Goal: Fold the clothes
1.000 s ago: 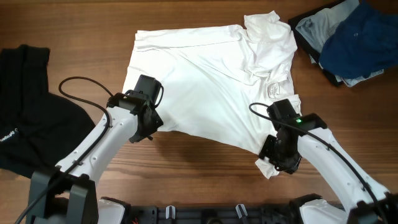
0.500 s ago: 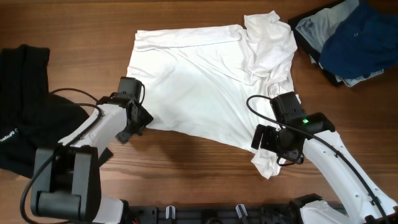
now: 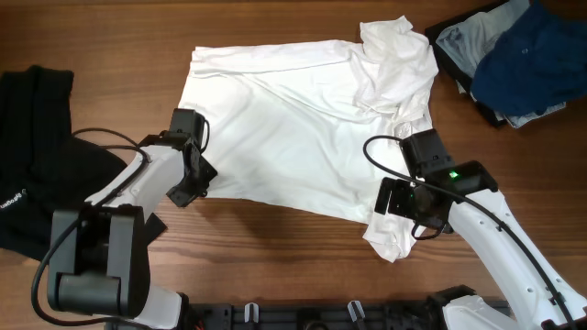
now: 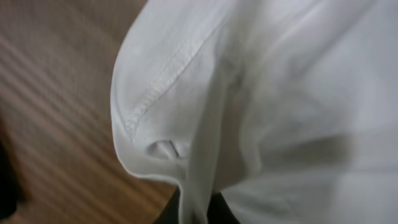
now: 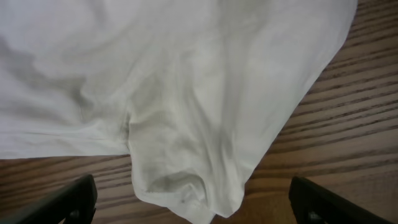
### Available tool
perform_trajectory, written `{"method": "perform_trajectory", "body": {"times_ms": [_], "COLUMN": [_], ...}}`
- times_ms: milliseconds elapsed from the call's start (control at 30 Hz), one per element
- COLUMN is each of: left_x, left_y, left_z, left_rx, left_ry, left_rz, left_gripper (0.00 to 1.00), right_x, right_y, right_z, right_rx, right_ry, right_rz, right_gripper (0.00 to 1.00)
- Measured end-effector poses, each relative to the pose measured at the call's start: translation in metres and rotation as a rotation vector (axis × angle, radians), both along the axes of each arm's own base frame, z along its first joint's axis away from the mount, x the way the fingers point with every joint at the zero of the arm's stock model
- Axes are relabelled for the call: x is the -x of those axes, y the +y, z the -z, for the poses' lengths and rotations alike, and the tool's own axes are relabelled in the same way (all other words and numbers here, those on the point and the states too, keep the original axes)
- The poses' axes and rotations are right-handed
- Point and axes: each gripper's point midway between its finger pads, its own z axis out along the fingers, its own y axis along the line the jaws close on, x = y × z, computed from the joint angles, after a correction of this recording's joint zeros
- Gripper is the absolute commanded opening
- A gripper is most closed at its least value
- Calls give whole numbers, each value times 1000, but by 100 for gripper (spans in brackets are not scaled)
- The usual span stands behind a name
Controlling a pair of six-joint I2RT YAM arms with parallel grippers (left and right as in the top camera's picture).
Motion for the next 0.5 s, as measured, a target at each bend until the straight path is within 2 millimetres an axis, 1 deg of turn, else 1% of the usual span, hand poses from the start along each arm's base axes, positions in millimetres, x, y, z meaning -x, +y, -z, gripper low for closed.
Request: {"method": "perform_trajectory", "body": {"times_ms": [67,133,167,233,267,300,433,500], "left_x": [20,54,75,107,129,139,161,174], "left_y": [-9,-27,-36,-49,-57,-60,-71,-73], "left_z": [0,-1,-2,-2,-2,-2,-6,-7], "left_rx": [68,179,234,302,331,344,395,414], "left_ry": [83,218,307,439,520,556,590,602], "left_rz": [-27,-54,-72,-99,-111,-113,-131,-148], "left_gripper": [4,4,4,4,4,4,4,4], "right_x": [-5,-12,-15,-17,-18,-18,-20,-21], "right_y": [1,3,4,4,4,4,4,4], "right_z": [-1,-2,-2,-3,-3,-3,-3,-3], "right_rx": [-2,-11,-14,-16,-16,-16,-17,-17], "right_ry": [-20,-51,-63,-71,-72,-74,-81,-86], "right_rz": [0,0,0,1,1,1,6,7], "right_gripper": [100,100,100,100,100,100,100,100]}}
